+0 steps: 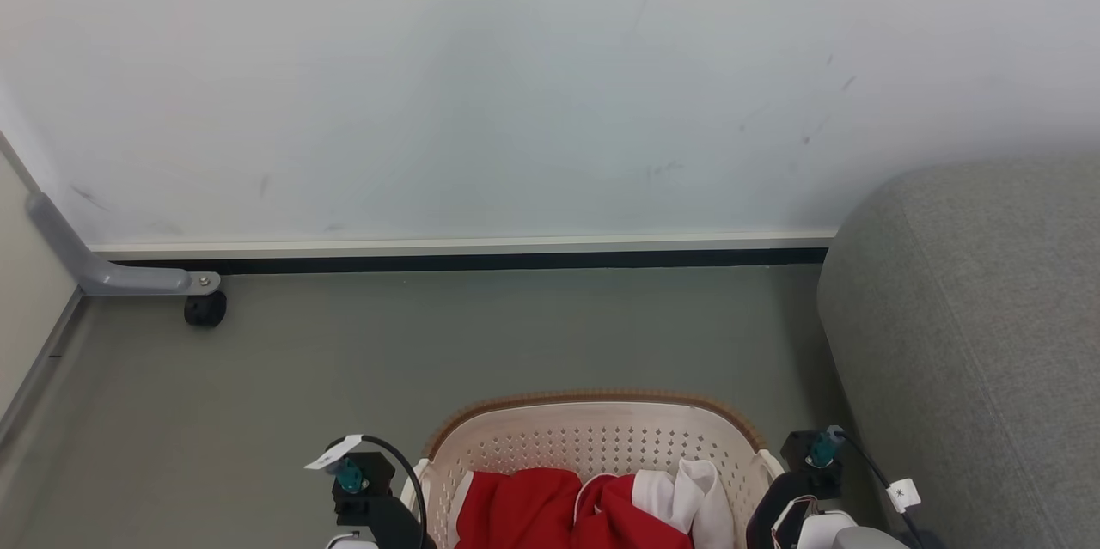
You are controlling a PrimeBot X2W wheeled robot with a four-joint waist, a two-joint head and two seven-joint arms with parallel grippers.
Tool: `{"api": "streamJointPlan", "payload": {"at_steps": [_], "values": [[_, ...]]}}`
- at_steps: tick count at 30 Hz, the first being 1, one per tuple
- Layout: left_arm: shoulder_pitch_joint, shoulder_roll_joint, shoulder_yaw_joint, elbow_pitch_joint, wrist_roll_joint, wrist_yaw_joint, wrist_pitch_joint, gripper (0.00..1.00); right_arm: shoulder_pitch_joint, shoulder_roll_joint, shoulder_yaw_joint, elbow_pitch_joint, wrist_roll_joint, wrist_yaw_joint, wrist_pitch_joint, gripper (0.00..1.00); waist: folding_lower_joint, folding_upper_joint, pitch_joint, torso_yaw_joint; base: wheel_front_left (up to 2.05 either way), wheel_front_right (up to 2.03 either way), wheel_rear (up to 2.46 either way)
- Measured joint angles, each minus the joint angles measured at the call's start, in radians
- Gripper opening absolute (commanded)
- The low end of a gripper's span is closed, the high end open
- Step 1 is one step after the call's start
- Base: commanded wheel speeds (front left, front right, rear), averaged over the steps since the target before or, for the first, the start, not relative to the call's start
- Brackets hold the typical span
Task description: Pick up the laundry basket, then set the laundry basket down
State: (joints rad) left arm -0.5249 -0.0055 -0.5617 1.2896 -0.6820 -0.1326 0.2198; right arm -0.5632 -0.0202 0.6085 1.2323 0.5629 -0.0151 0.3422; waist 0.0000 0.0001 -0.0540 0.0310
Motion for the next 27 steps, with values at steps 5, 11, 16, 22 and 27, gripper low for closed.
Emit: {"api": "streamJointPlan", "payload": {"at_steps": [5,11,16,22,27], "values": [[0.0,0.001,-0.003,0.0,-0.002,0.0,0.0,0.0,0.001,0.0,0.008,-0.003,0.003,-0.003,0.0,0.0,0.0,0.0,0.002,0.0,0.0,0.0,0.0],[0.0,0.002,-0.006,0.0,-0.002,0.0,0.0,0.0,0.001,0.0,0.017,-0.003,0.009,-0.004,0.0,0.0,0.0,0.0,0.003,0.0,0.0,0.0,0.0],[0.0,0.002,-0.007,0.0,-0.004,0.0,0.0,0.0,0.001,0.0,0.023,-0.003,0.016,-0.004,-0.001,0.0,0.0,0.0,0.005,0.001,0.0,0.0,0.0],[0.001,0.003,-0.012,0.001,-0.008,0.0,-0.001,0.0,0.001,0.0,0.031,-0.002,0.018,-0.004,-0.006,0.0,0.0,0.0,0.008,0.0,0.0,0.0,0.0],[0.001,0.003,-0.018,0.0,-0.01,0.001,-0.003,0.0,0.001,0.0,0.036,-0.001,0.019,-0.004,-0.009,0.0,0.0,0.0,0.015,-0.002,0.0,0.0,0.0]]}}
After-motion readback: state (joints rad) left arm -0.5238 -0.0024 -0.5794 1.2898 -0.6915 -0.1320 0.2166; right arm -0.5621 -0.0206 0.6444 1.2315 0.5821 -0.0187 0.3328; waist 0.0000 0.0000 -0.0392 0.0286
